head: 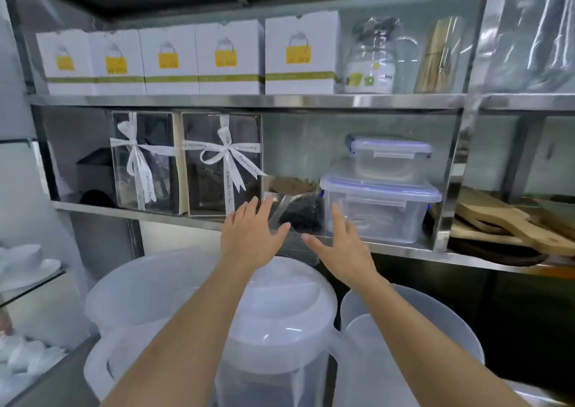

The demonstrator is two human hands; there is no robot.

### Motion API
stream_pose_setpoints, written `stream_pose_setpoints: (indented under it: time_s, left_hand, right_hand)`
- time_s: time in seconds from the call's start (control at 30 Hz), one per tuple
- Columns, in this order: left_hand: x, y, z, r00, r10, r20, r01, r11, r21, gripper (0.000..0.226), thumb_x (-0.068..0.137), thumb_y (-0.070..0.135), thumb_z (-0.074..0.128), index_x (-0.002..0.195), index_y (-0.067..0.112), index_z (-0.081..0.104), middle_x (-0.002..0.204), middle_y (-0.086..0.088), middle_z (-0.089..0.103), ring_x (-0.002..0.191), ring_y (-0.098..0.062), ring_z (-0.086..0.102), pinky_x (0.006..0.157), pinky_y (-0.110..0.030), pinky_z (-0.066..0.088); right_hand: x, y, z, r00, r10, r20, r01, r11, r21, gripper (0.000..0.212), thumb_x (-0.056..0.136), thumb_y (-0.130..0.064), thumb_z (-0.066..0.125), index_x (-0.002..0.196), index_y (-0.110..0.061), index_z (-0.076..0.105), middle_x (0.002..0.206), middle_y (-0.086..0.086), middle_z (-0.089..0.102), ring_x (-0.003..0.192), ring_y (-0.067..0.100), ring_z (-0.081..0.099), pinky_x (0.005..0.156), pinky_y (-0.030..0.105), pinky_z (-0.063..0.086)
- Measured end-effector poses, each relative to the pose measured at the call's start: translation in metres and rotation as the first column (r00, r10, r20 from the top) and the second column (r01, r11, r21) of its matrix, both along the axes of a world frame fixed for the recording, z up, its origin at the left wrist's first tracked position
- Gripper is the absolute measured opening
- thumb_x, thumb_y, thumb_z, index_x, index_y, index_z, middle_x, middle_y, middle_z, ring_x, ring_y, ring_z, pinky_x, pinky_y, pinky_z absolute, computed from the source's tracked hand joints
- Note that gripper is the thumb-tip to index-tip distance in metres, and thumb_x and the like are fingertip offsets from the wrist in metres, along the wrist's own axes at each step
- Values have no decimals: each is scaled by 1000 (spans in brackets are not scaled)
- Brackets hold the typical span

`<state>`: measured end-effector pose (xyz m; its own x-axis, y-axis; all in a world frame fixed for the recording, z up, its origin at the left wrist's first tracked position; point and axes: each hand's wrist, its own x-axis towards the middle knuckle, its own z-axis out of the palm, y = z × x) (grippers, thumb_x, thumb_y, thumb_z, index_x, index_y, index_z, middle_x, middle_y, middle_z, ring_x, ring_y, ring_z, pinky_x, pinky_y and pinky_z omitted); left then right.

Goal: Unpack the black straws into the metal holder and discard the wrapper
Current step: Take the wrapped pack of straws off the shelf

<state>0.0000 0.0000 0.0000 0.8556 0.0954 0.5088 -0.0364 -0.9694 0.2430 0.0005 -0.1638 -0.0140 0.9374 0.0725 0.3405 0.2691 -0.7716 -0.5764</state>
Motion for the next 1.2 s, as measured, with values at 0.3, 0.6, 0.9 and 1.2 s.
stream_pose_setpoints:
  time_s: [0.3, 0.6, 0.9, 1.2]
  left_hand:
    - [32, 9, -17, 889, -296, -349, 17, 784, -620, 57, 80, 30, 65, 132, 15, 45, 128, -3, 52, 118, -24, 51, 97, -29, 40]
    - [3, 3, 14, 980, -163, 112, 158, 302, -940, 23, 96, 19, 36, 100, 9, 57, 79, -11, 62, 62, -21, 61, 62, -29, 53]
    - [-20, 11, 12, 934, -358, -1, 314, 821, -477, 81, 67, 14, 79, 134, 33, 38, 137, 4, 37, 125, -19, 39, 106, -42, 35]
    - [-65, -25, 67, 865, -307, 397, 502, 553, -665, 9, 81, 5, 63, 83, 10, 70, 74, 8, 63, 63, 6, 59, 65, -9, 46]
  right_hand:
    - [25, 11, -16, 891, 279, -358, -83, 876, 476, 57, 87, -28, 59, 138, -18, 35, 137, 7, 49, 121, 26, 50, 103, 42, 41]
    - [2, 3, 18, 935, 240, -263, 7, 726, 687, 10, 88, -19, 57, 97, -15, 59, 109, 8, 64, 91, 18, 62, 78, 29, 53]
    - [-40, -16, 69, 971, 224, -82, -73, 606, 792, 30, 89, -35, 55, 102, -9, 62, 100, 10, 70, 86, 21, 69, 64, 27, 55]
    - [-83, -46, 105, 924, 349, 156, -328, 514, 792, 58, 85, -55, 43, 109, -5, 61, 81, 14, 69, 64, 21, 65, 62, 30, 51]
